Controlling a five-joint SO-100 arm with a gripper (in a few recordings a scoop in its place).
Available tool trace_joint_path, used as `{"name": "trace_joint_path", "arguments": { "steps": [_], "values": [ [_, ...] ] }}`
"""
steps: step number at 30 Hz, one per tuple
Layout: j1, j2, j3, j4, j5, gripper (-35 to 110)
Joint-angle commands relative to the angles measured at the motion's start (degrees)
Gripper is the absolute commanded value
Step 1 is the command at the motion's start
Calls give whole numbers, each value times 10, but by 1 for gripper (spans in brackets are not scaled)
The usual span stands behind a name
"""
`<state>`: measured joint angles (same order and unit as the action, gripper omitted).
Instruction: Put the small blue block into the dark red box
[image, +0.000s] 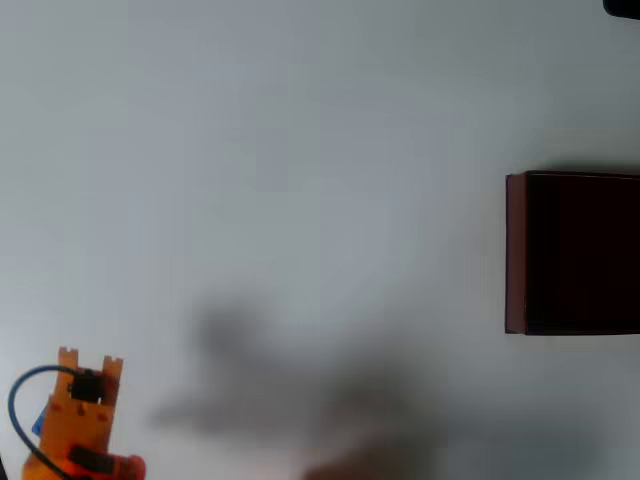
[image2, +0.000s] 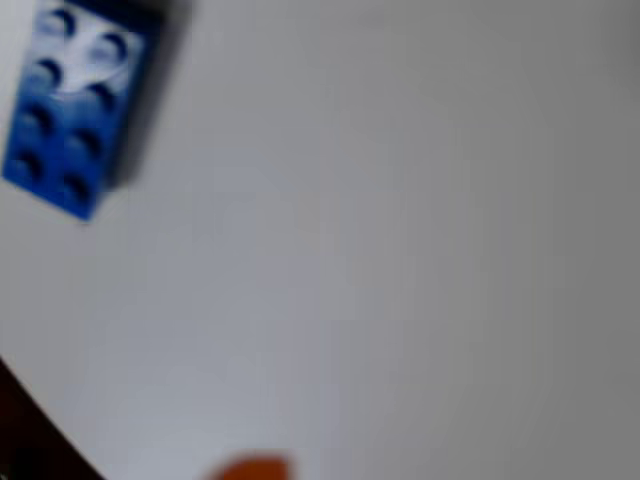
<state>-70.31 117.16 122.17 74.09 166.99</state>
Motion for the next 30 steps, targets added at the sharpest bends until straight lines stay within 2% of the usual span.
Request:
{"name": "trace_joint_path", "arguments": {
  "steps": [1, 15, 30],
  "values": [
    [-18, -36, -37, -40, 64, 24],
    [-55, -163, -127, -77, 238, 24],
    [-54, -272, -205, -97, 261, 24]
  ]
}}
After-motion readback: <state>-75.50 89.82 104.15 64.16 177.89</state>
